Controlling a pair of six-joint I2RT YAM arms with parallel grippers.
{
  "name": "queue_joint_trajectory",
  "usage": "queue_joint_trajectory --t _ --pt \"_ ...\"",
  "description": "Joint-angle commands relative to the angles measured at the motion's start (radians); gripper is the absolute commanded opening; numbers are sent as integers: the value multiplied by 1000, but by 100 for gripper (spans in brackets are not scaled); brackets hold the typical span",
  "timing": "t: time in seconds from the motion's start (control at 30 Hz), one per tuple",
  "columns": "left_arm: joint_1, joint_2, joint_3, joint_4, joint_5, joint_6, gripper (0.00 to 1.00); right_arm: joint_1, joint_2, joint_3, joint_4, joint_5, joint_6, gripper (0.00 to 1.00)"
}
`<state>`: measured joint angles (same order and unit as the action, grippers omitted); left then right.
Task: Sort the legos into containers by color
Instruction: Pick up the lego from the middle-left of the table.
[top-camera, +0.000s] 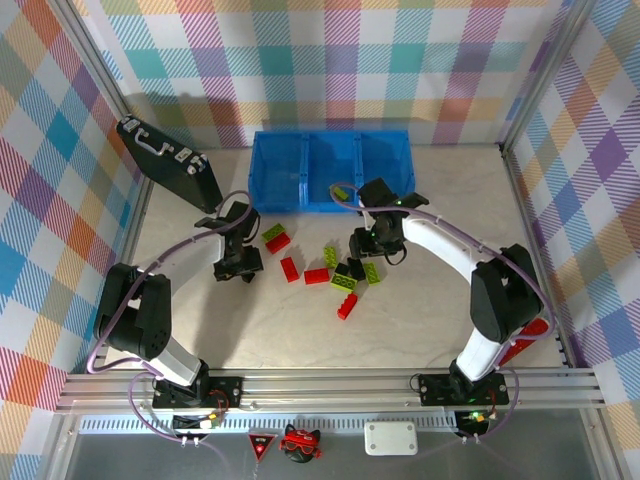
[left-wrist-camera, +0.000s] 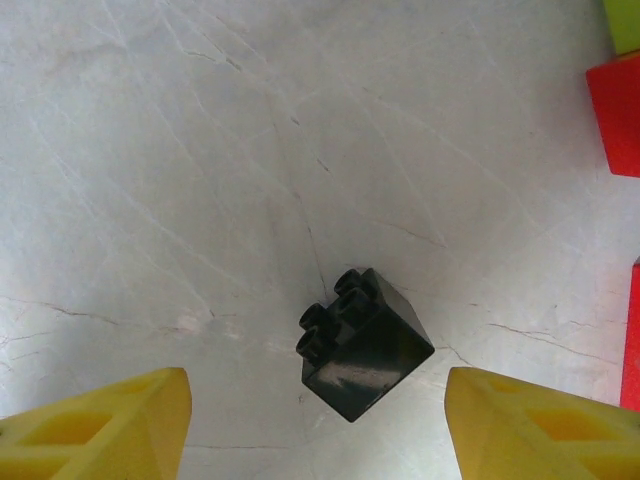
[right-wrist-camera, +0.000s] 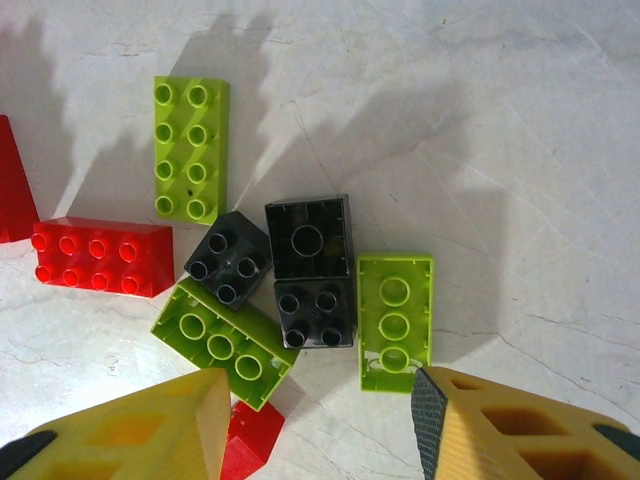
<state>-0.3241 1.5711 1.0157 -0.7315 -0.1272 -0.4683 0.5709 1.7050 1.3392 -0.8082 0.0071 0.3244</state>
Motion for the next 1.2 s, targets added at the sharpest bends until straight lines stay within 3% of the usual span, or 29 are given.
queue_joint_trajectory --t 0.0,0.53,0.83,1.17 --pt "10 22 -6 20 48 24 67 8 12 36 -14 -1 -13 53" --pt "11 138 15 68 65 29 59 8 7 37 -25 6 -17 53" --pt "11 144 23 75 64 31 47 9 3 46 -25 4 -15 53" --pt "11 141 41 55 64 40 39 8 -10 38 -26 9 -16 53"
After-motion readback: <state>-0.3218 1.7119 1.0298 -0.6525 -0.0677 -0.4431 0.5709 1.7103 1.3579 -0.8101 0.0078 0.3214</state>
